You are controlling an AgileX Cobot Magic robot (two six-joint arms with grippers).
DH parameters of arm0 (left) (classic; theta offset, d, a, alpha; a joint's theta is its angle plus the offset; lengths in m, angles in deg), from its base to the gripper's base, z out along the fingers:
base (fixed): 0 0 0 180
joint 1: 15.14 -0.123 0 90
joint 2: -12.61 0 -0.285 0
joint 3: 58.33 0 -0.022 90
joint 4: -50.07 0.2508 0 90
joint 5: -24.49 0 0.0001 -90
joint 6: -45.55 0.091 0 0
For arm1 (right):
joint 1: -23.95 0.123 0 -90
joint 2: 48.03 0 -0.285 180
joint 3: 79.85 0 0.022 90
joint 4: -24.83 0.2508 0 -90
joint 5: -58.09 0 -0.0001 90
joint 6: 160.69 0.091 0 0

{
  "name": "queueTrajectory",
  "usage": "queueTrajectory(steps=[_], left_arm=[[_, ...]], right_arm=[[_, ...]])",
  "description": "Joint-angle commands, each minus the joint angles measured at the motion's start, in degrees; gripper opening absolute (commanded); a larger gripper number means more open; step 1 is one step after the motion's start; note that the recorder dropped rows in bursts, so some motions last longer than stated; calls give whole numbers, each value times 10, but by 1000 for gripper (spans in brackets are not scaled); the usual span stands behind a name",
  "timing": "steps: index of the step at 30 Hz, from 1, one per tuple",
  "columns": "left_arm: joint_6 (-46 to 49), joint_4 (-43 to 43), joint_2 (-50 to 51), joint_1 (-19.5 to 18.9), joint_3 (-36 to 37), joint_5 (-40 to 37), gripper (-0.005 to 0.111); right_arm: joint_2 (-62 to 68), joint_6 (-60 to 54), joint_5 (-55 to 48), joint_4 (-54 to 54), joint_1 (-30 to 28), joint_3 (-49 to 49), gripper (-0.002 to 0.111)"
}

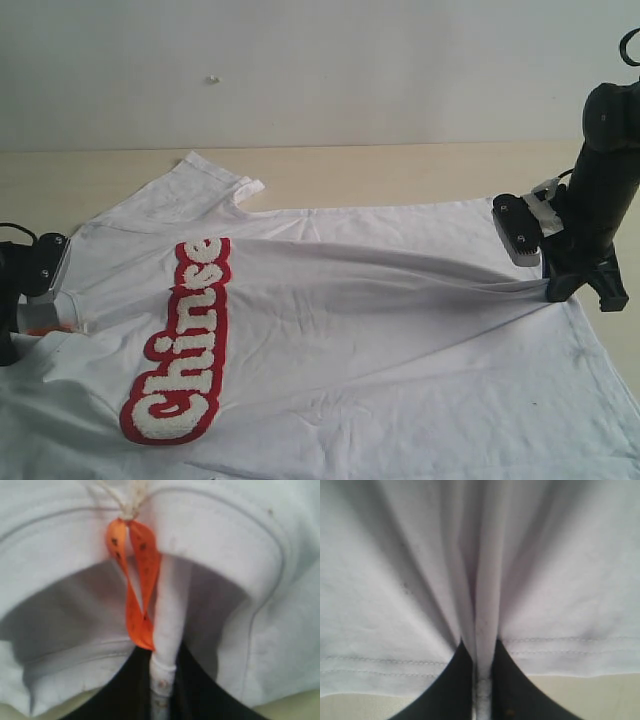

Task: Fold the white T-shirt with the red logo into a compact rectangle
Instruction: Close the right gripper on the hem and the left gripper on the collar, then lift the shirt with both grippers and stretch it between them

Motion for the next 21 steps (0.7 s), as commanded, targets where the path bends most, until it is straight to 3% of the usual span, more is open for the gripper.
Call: queueTrajectory(steps=[1,6,10,21], left_arm=[[-1,-5,16,0,8,10,1],[-1,-11,16,0,8,10,1],[10,-72,16,18,7,16,1],[30,-43,16,21,7,56,1]], right_arm=[[22,-4,-2,0,-3,-12,0],[22,-4,-2,0,-3,-12,0],[22,-4,-2,0,-3,-12,0],[22,1,-4,0,-3,-12,0]])
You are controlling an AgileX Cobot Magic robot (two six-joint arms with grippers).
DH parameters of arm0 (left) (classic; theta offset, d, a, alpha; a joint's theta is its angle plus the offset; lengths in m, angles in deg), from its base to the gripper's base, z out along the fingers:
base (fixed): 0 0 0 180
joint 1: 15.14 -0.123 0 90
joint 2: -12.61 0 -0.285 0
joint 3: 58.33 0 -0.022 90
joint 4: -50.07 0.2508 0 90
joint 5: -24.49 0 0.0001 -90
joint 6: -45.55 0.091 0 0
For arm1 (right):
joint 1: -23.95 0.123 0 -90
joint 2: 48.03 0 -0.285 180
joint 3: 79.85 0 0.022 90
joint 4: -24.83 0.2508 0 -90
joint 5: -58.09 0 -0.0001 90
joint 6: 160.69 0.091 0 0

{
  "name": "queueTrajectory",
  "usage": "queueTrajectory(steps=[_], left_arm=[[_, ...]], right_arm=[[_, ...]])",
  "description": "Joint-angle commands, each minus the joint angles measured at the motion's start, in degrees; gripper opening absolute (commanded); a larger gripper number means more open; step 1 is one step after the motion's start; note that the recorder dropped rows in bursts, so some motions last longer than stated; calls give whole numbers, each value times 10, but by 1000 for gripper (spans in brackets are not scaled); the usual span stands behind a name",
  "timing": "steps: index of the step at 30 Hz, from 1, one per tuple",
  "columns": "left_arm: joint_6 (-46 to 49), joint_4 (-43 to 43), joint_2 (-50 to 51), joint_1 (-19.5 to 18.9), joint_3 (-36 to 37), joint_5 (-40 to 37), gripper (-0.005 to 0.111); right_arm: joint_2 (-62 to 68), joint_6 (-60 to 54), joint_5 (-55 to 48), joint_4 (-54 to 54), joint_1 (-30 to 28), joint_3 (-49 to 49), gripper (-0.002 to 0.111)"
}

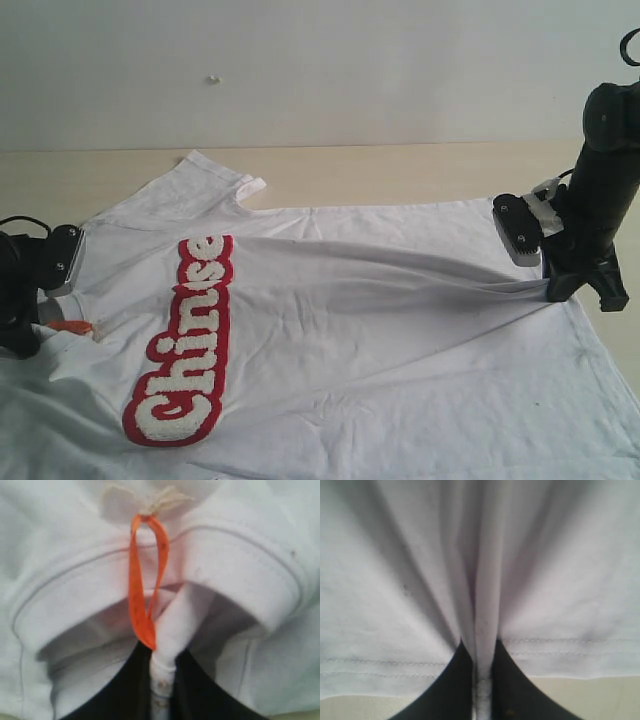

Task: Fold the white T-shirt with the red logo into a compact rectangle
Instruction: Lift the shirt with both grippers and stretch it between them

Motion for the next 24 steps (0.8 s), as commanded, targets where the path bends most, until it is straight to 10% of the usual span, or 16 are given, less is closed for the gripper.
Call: queueTrajectory(steps=[1,24], left_arm=[[3,20,16,4,7,27,1],[-70,130,-247,4,7,39,0]], right_arm=[[22,11,-13,12,-3,-12,0],[-216,51,-142,41,-1,31,0]])
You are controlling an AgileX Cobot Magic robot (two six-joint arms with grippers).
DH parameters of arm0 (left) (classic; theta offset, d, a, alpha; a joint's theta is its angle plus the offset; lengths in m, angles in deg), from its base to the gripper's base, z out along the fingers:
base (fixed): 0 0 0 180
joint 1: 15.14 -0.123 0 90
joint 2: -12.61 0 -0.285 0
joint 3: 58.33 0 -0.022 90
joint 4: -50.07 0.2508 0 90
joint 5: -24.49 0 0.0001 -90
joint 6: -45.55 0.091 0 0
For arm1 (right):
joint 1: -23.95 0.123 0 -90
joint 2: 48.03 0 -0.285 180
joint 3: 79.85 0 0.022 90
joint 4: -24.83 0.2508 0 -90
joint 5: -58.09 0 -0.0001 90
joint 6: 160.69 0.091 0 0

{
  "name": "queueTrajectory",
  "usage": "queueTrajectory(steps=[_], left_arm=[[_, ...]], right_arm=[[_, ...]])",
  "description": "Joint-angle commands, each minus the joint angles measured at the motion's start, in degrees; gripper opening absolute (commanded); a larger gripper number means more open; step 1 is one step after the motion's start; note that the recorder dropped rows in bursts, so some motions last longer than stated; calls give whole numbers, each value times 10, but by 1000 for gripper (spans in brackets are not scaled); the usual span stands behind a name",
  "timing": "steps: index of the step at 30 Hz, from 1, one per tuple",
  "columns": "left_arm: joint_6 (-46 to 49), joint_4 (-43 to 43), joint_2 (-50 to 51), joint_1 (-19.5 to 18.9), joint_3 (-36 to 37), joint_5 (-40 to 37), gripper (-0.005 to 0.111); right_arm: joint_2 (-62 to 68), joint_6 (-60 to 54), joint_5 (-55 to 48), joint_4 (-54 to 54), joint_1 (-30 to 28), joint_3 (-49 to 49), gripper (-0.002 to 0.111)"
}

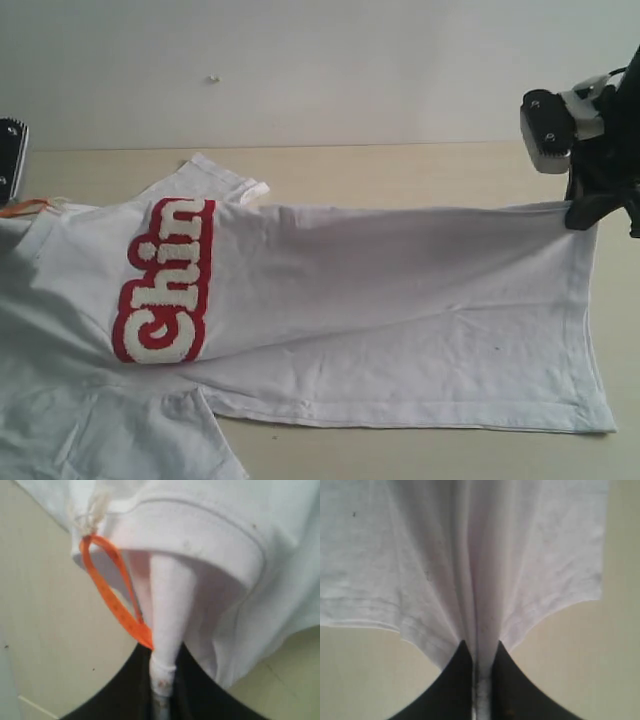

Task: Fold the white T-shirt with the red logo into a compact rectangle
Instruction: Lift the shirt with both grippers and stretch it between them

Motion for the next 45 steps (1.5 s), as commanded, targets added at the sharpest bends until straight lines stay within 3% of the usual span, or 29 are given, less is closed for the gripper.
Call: queueTrajectory(steps=[1,16,30,38,45], left_arm=[[-19,33,-63,0,1,-12,0],[-164,122,-243,0,1,-9,0],[-197,117,-385,0,1,-23,0],[-202,116,-436,2,1,-55,0],[-214,108,-459,7,1,-88,0]], right_arm=[[-60,1,-34,-4,-1,4,0],[-226,67,19,-3,-1,4,0],[-335,175,58,5,-1,4,0],[-374,186,44,84,-1,3,0],[-385,213,-11,91,2,3,0]])
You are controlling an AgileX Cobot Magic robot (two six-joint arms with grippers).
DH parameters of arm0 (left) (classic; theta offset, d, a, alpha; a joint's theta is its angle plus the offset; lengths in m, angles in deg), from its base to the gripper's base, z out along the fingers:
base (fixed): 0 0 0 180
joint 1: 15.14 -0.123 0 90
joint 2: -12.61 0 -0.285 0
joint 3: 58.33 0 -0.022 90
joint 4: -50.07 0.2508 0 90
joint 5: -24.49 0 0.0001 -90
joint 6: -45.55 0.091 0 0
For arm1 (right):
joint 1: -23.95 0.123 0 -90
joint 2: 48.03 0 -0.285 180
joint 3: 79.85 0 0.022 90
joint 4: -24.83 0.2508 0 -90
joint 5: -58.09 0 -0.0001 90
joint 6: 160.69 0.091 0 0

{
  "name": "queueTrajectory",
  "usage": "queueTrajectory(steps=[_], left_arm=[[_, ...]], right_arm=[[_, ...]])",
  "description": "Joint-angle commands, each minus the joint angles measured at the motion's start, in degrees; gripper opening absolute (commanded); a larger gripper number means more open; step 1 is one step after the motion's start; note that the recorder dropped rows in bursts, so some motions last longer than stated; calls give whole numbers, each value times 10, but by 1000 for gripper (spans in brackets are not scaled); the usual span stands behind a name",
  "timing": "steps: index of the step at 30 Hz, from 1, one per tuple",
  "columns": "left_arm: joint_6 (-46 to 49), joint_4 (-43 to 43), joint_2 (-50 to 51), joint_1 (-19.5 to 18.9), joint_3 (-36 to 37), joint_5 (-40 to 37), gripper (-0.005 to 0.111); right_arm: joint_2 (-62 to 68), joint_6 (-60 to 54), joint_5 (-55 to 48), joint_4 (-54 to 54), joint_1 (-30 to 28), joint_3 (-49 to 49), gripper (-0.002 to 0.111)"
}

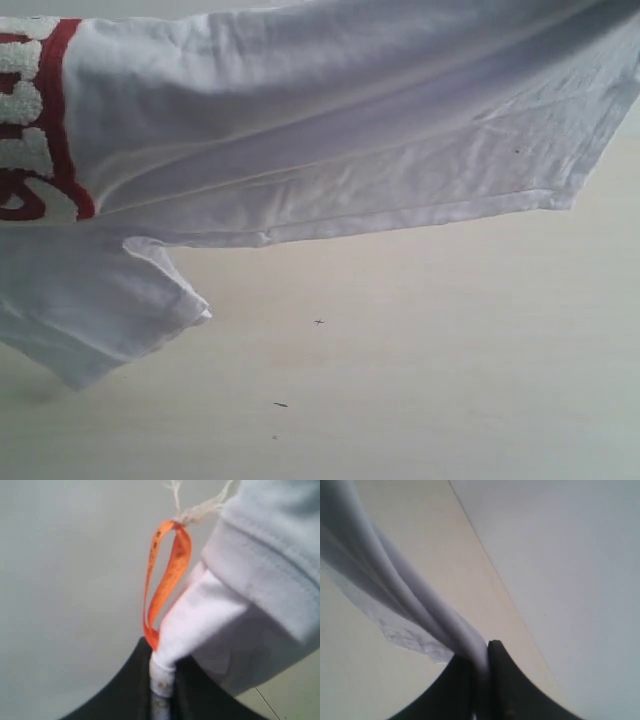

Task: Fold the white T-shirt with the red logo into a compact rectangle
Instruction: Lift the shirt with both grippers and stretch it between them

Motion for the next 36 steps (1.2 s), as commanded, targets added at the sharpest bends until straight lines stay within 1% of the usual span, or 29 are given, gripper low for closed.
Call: queueTrajectory(steps=[1,3,7,8,11,13,14,15,17,18,21,23,27,32,34,36], left_arm=[[-10,-7,-10,3,0,-34,0],[-10,-8,3,3,0,-52,0],[-6,-8,50,3,0,-56,0],[1,0,89,3,0,-39,0],[7,29,155,3,0,23,0],[7,39,225,-3,0,121,0],[7,38,274,-8,0,193,0],[7,38,302,-12,0,230,0],[7,41,381,-20,0,335,0],[4,37,423,-28,0,413,0],[4,35,519,-39,0,547,0],[4,35,545,-41,0,572,0],[4,32,579,-48,0,619,0],[3,32,576,-48,0,607,0],[-34,32,567,-44,0,584,0],[-51,32,555,-41,0,560,0]], right_arm=[[-1,23,-38,5,1,3,0],[9,38,-55,6,1,1,0],[36,56,-53,-8,1,-23,0],[64,56,-49,-39,1,-34,0],[117,56,-10,-75,1,-34,0],[173,56,86,-91,1,-34,0],[218,70,177,-83,1,-34,0],[242,86,212,-71,1,-34,0],[305,96,296,-73,1,-34,0],[342,96,357,-80,1,-34,0],[415,95,487,-90,1,-34,0],[436,97,508,-89,1,-34,0],[453,95,515,-89,1,-34,0],[450,102,520,-88,1,-30,0],[444,147,486,-86,1,-30,0],[438,150,454,-86,1,-30,0]])
